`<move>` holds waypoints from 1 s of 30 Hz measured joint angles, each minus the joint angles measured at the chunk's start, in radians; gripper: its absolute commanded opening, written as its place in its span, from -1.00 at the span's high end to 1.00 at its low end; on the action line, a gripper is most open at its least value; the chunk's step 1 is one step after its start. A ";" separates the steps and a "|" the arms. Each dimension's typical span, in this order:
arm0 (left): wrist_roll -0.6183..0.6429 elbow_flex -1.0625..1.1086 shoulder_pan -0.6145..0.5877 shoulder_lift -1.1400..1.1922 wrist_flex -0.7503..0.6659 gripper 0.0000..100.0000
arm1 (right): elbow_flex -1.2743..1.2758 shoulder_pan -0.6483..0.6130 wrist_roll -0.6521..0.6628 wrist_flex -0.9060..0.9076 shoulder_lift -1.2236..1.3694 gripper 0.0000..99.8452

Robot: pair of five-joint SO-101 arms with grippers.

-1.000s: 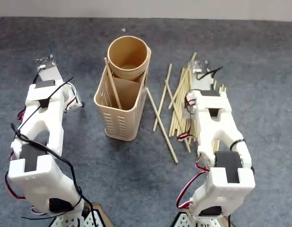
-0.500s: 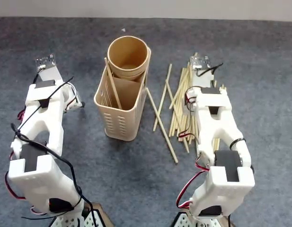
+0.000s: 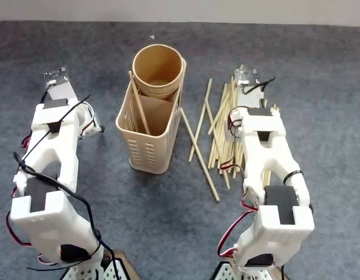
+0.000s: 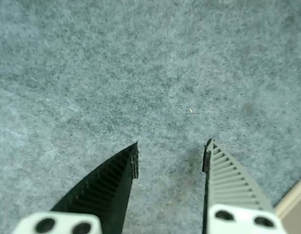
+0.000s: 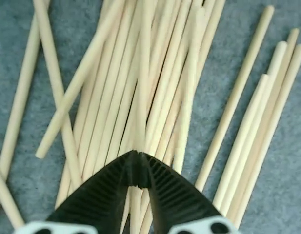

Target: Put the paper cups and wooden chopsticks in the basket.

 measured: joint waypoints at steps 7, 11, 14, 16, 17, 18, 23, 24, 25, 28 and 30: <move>0.000 0.000 0.000 0.000 0.000 0.55 | 0.000 0.014 0.000 0.012 0.000 0.75; 0.000 0.000 0.000 0.000 0.000 0.55 | 0.000 0.023 0.000 0.057 0.000 0.55; 0.000 0.000 0.000 0.000 0.000 0.55 | 0.000 0.023 0.000 0.058 0.000 0.54; 0.000 0.000 0.000 0.000 0.000 0.55 | 0.000 0.023 0.000 0.058 0.000 0.54; 0.000 0.000 0.000 0.000 0.000 0.55 | 0.000 0.023 0.000 0.058 0.000 0.54; 0.000 0.000 0.000 0.000 0.000 0.55 | 0.000 0.023 0.000 0.055 0.000 0.54; 0.000 0.000 0.000 0.000 0.000 0.55 | 0.000 0.023 0.000 0.017 0.048 0.58; 0.000 0.000 0.000 0.000 0.000 0.55 | -0.003 0.026 0.000 0.017 0.068 0.64; 0.000 0.000 0.000 0.000 0.000 0.55 | -0.014 0.028 0.000 0.017 0.087 0.71; 0.000 0.000 0.000 0.000 0.000 0.55 | -0.031 0.041 0.000 0.017 0.129 0.92; 0.000 0.000 0.000 0.000 0.000 0.55 | -0.038 0.057 0.000 0.015 0.130 0.96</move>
